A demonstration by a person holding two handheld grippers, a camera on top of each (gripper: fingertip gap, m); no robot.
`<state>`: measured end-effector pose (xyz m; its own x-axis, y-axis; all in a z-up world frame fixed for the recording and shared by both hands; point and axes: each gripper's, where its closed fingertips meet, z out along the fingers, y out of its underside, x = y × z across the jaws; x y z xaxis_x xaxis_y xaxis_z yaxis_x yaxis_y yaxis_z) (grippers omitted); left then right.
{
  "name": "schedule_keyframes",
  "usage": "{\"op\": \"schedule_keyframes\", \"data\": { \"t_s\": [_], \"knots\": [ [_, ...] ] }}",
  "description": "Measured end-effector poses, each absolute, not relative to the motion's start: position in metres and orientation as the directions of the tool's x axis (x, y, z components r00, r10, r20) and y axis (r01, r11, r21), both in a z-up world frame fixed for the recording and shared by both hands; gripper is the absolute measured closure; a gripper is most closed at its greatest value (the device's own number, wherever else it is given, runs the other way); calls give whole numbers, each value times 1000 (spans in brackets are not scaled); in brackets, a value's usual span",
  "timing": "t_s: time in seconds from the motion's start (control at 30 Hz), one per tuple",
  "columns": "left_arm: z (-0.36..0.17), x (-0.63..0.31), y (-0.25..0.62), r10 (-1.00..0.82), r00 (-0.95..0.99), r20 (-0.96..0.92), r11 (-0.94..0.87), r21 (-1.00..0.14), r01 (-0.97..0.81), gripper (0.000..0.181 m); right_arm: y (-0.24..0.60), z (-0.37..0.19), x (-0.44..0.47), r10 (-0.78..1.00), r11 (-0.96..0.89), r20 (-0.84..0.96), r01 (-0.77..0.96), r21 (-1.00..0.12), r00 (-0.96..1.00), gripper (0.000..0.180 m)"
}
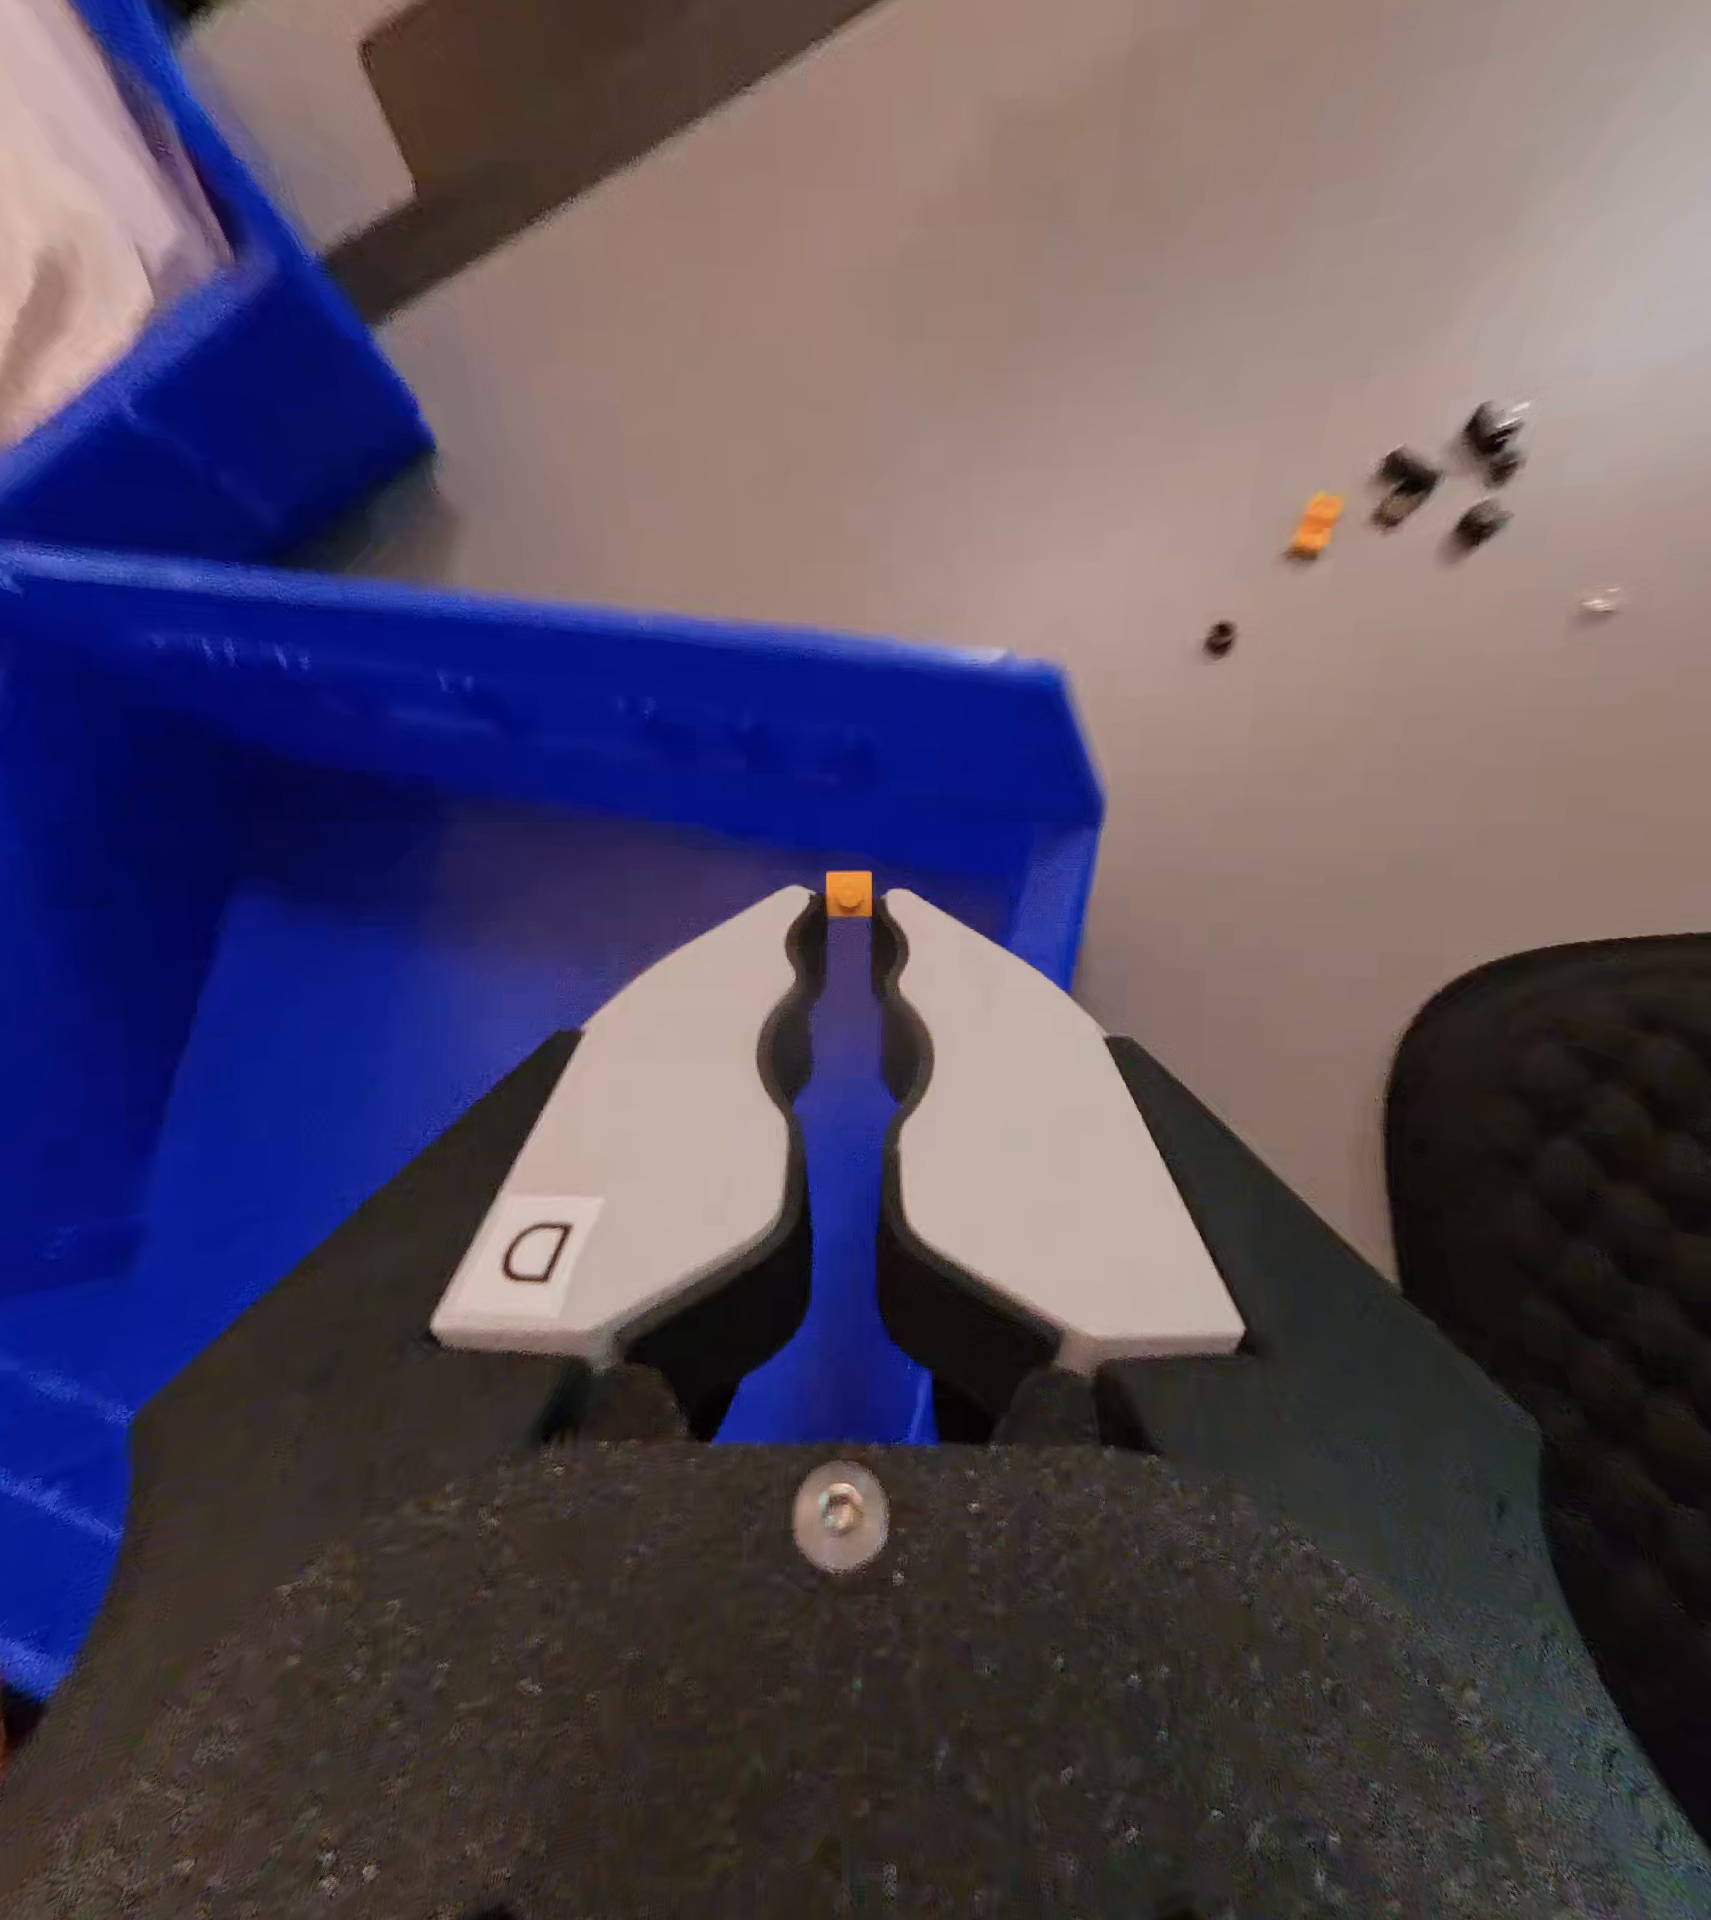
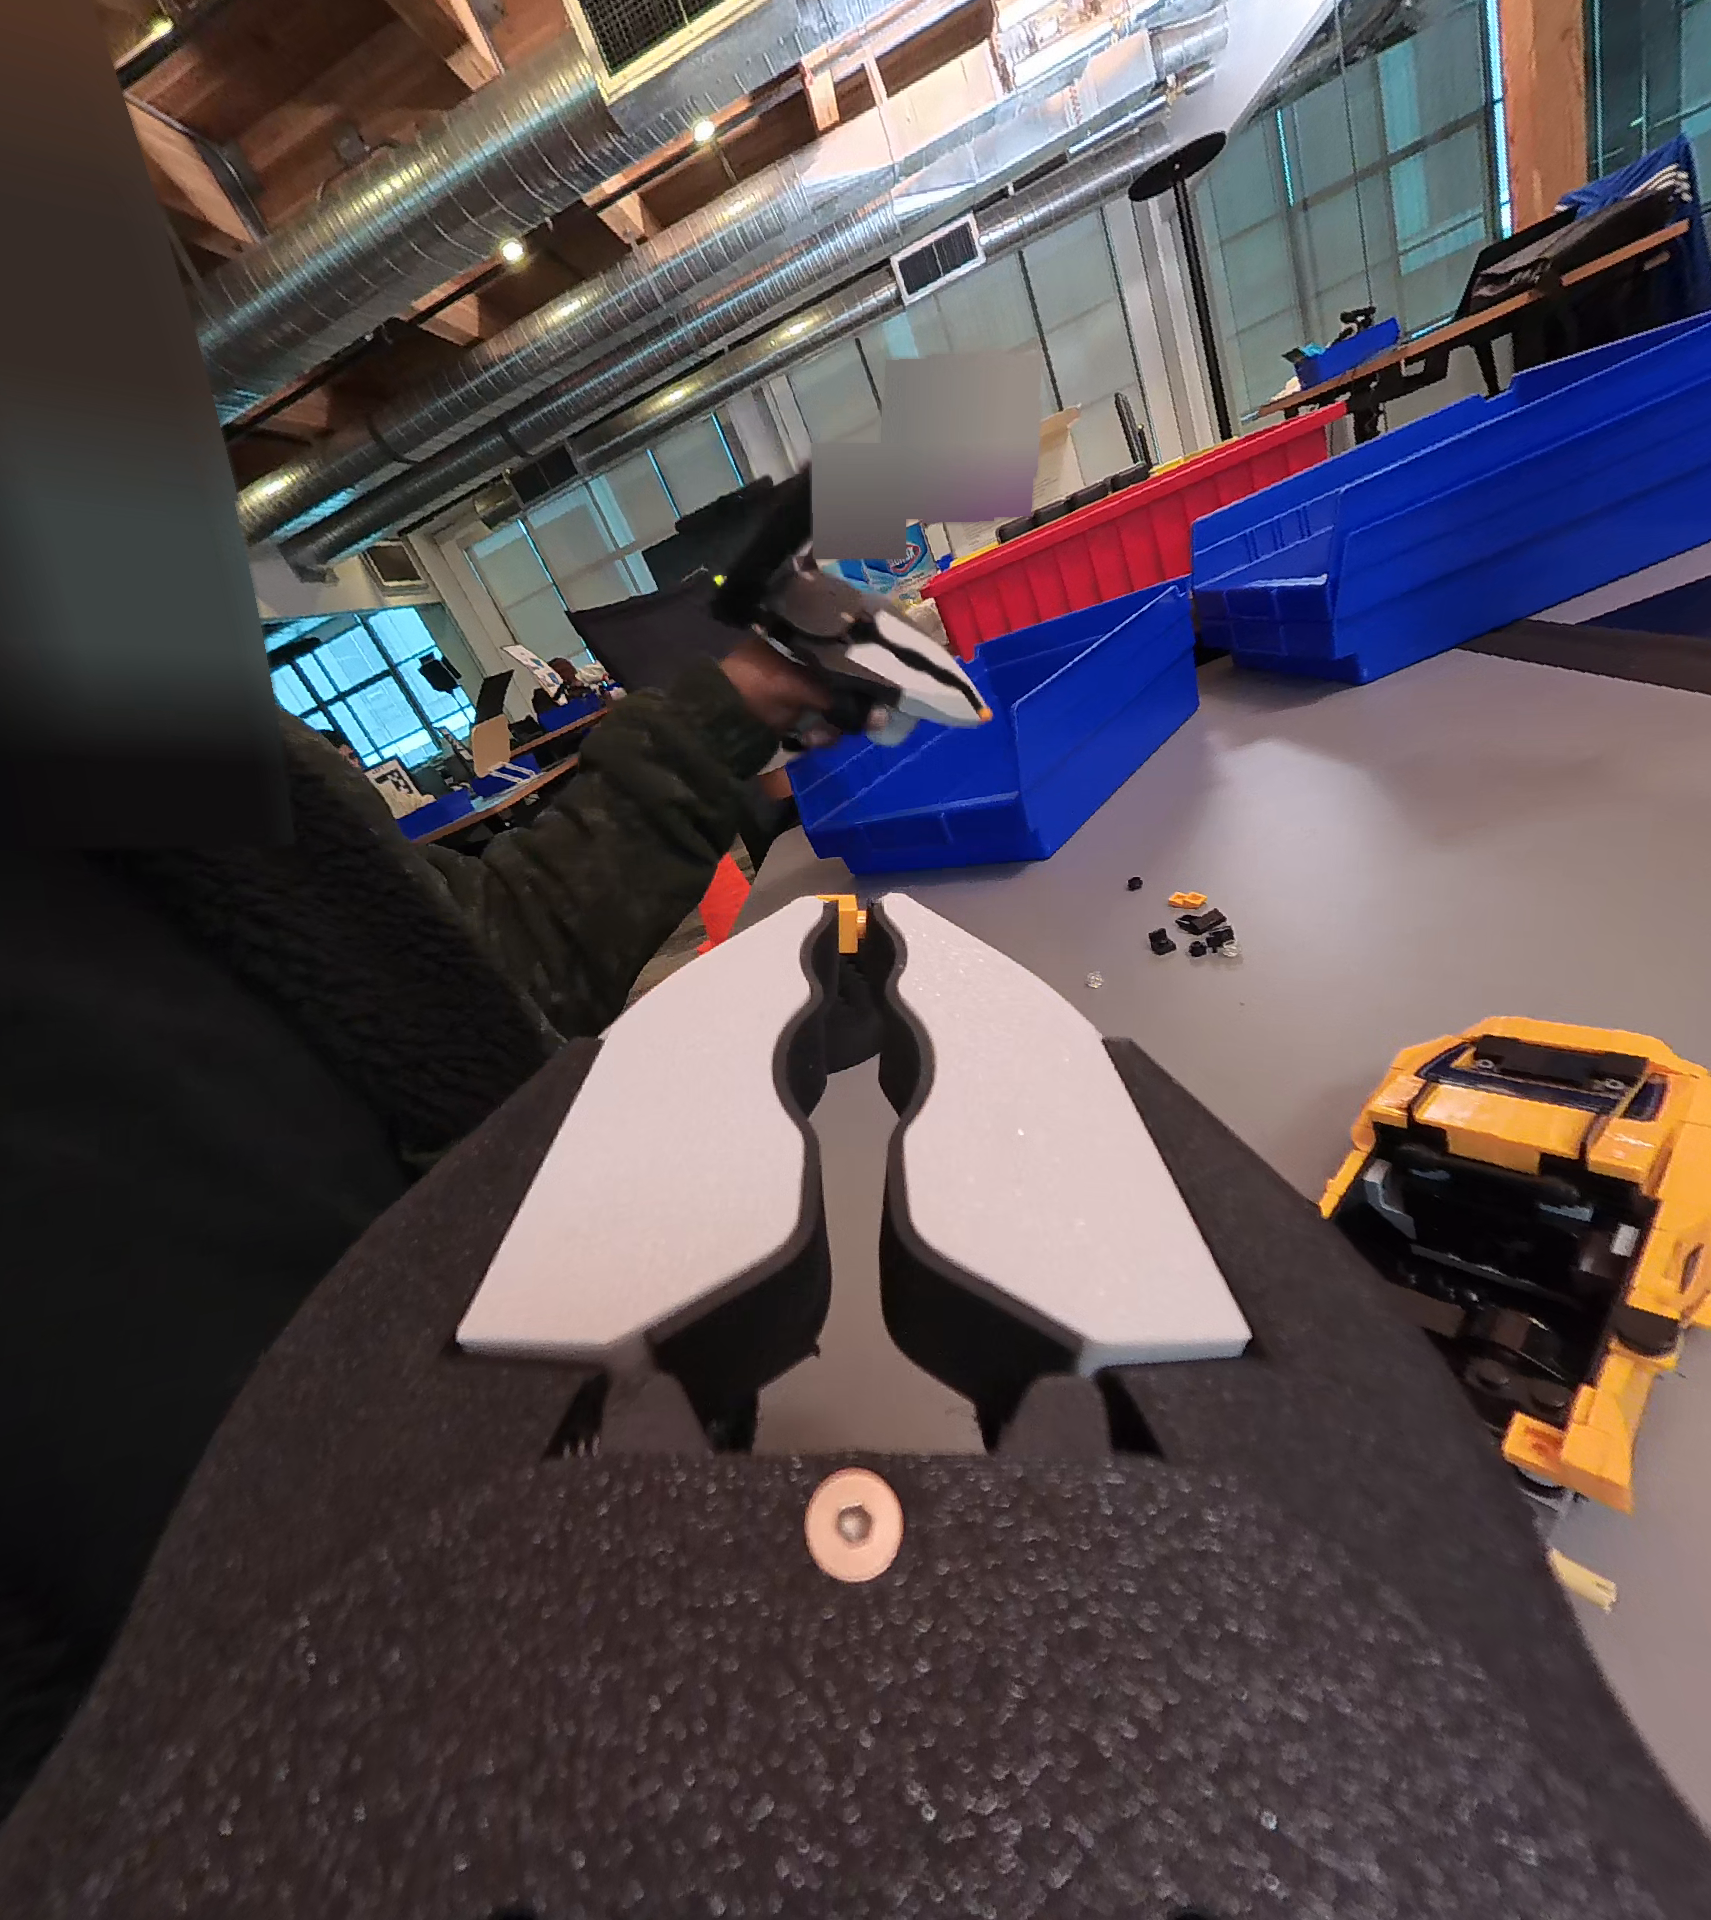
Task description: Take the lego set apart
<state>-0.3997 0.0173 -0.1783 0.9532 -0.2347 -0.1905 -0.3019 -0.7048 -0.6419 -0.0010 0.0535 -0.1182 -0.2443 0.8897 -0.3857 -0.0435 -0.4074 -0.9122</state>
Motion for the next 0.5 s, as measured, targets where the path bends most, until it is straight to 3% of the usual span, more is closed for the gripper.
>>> {"op": "schedule_keyframes", "data": {
  "t_s": [0.37, 0.5],
  "knots": [
    [-257, -434, 35, -223, 961, -164, -837, -473, -275, 165, 56, -122, -2, 887, -419, -400, -37, -907, -231, 175],
    [-260, -450, 37, -215, 939, -269, -859, -405, -312, 161, 57, -122, -1, 887, -421, -402, -41, -906, -228, 175]
  ]
}}
